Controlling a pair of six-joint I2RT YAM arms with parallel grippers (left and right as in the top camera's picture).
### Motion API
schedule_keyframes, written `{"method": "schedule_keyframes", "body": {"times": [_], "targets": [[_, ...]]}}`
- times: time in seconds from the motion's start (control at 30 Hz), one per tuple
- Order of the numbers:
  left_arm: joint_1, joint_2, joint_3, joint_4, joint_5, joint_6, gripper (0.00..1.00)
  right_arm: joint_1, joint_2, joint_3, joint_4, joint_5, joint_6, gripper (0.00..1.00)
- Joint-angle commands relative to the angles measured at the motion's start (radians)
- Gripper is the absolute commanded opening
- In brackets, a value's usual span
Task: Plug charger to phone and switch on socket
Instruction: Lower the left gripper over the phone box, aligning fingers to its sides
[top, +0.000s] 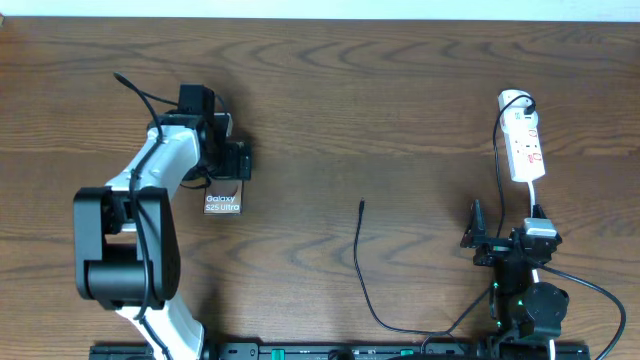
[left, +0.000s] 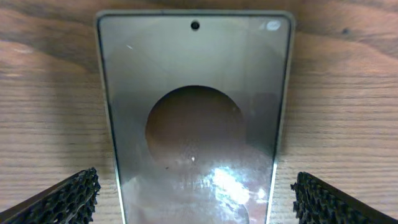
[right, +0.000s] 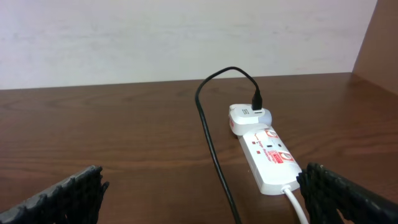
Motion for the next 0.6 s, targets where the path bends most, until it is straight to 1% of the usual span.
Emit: {"method": "schedule_keyframes", "body": {"times": [0.0, 0.57], "targets": [[0.000, 0.035, -0.008, 0.000, 0.010, 0.005, 0.98, -0.006, -0.005, -0.001, -0.005, 0.005, -0.008, 0.99], [0.000, 0.043, -0.008, 0.000, 0.009, 0.006, 0.98, -0.006, -0.005, -0.001, -0.005, 0.005, -0.008, 0.99]]}}
